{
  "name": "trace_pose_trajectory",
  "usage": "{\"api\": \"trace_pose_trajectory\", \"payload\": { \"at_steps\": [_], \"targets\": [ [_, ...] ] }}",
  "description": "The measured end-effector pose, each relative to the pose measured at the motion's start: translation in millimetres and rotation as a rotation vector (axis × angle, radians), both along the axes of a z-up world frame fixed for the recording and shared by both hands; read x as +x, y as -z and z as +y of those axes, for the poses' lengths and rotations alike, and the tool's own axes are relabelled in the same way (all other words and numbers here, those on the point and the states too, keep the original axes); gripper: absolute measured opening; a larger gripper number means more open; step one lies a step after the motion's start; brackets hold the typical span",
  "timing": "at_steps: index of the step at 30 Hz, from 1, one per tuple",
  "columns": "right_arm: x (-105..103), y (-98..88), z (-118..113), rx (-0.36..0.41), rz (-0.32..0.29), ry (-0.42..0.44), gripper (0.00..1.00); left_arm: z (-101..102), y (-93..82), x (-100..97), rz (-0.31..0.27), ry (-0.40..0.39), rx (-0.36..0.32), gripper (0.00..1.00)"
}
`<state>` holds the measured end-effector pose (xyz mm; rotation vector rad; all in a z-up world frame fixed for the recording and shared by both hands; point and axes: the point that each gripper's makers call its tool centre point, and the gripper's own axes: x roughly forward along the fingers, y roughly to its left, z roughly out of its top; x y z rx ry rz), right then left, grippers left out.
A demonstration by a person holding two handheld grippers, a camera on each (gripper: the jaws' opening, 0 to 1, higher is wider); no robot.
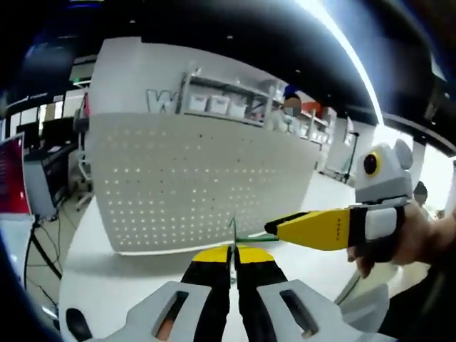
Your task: Insert the hook assembly into the mounting plate slot until the hook locks in place.
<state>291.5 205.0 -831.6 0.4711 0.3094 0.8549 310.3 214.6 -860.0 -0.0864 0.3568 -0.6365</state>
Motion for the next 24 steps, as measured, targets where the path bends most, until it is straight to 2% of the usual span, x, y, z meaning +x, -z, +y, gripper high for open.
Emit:
{"api": "trace_pose_trajectory", "payload": {
  "at_steps": [7, 8, 14, 15, 16, 19, 24],
  "targets": [
    [2.4, 2.5, 5.9, 0.033, 0.025, -0.010, 0.09, -4.7, -2.4, -0.4, -0.022, 0.016, -0.017, 0.01],
    [1.0, 4.2, 6.9, 0.049, 0.050, -0.013, 0.08, -4.6, -2.7, -0.3, -0.028, 0.017, -0.013, 0.01],
    [5.5, 5.1, 6.0, 0.083, 0.067, -0.010, 0.04, -4.5, -4.2, -0.7, -0.037, 0.022, -0.010, 0.01],
    [6.6, 5.1, 5.0, 0.099, 0.081, -0.005, 0.03, -4.4, -5.3, -1.0, -0.037, 0.023, -0.011, 0.01],
    [5.2, 3.4, 5.9, 0.138, 0.122, -0.011, 0.03, -5.0, -6.3, -1.2, -0.040, 0.024, -0.005, 0.01],
    [7.4, 3.3, 5.6, 0.110, 0.090, -0.003, 0.03, -4.4, -7.2, 0.1, -0.047, 0.022, 0.019, 0.01],
    [9.3, 4.7, 8.8, 0.093, 0.086, -0.001, 0.01, -1.2, -5.6, 1.6, -0.047, 0.018, 0.061, 0.01]
  ]
}}
